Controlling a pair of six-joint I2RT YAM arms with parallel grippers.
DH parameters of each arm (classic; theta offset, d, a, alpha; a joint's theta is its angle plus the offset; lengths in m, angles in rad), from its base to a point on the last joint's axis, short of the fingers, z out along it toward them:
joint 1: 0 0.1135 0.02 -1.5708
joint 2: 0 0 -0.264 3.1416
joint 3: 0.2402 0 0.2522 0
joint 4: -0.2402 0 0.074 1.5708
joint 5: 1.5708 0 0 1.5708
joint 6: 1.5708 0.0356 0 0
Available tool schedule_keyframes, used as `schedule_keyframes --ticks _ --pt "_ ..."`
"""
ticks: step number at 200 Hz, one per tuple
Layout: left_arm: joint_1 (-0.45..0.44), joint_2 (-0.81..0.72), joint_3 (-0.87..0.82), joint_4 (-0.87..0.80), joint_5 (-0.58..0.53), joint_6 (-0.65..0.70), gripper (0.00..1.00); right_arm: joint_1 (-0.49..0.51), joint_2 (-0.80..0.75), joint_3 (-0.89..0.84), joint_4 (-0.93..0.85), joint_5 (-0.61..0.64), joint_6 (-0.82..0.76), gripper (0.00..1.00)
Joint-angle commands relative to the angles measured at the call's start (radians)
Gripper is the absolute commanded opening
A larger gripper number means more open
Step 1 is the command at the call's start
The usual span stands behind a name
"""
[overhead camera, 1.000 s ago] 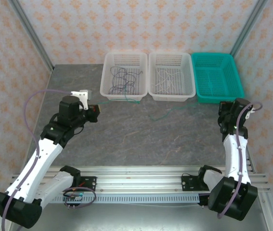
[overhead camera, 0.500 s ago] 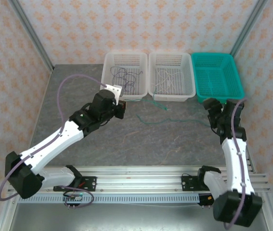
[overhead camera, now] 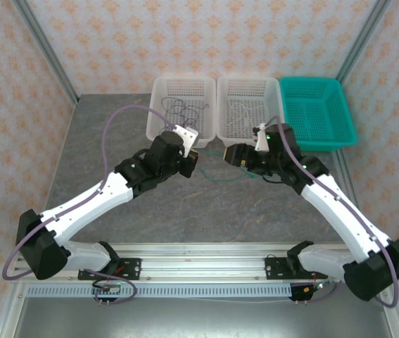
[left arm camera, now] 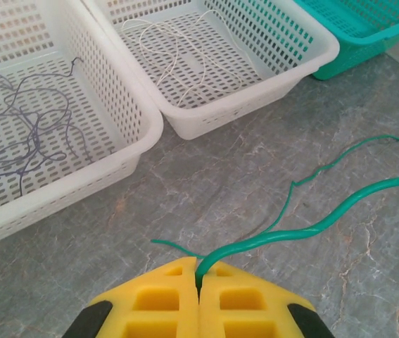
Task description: Untangle the cables
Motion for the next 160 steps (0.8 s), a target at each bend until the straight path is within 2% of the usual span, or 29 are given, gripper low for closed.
schedule_keyframes --ticks 1,8,20,32,40,60,71,87,110,125,141,160 --pt "-0.011 -0.007 0.034 -0.002 0.001 0.028 0.0 0.049 0.033 0.049 -0.044 0.029 -0.082 0.61" --pt "-0.013 -0.007 0.035 -0.005 -0.003 0.03 0.0 0.053 0.033 0.05 -0.033 0.029 -0.084 0.49" --pt "-0.013 -0.003 0.04 -0.013 -0.016 0.032 0.0 0.052 0.033 0.042 -0.008 0.041 -0.08 0.21" --pt "-0.012 0.0 0.045 -0.022 -0.032 0.036 0.0 0.052 0.026 0.027 0.021 0.095 -0.062 0.0" --pt "-0.012 -0.003 0.045 -0.024 -0.042 0.033 0.01 0.052 0.011 0.013 0.039 0.142 -0.044 0.0" --pt "-0.013 -0.034 0.026 0.001 -0.059 0.008 0.38 0.047 -0.038 -0.036 0.097 0.281 0.002 0.0" --pt "-0.013 -0.067 0.011 0.014 -0.062 -0.008 0.5 0.016 -0.064 -0.075 0.135 0.367 0.053 0.0" --pt "-0.013 -0.116 -0.006 0.013 -0.061 -0.027 0.57 -0.093 -0.082 -0.146 0.232 0.345 0.147 0.0" --pt "-0.012 -0.172 -0.018 -0.009 -0.031 -0.049 0.58 -0.316 -0.083 -0.296 0.524 0.202 0.331 0.0" --pt "-0.013 -0.216 -0.041 -0.009 -0.014 -0.075 0.62 -0.44 -0.052 -0.367 0.688 0.172 0.423 0.0" --pt "-0.013 -0.27 -0.074 -0.004 -0.006 -0.104 0.76 -0.543 0.017 -0.365 0.755 0.187 0.42 0.0" --pt "-0.013 -0.336 -0.112 -0.003 -0.009 -0.128 0.88 -0.604 0.138 -0.29 0.76 0.232 0.346 0.0"
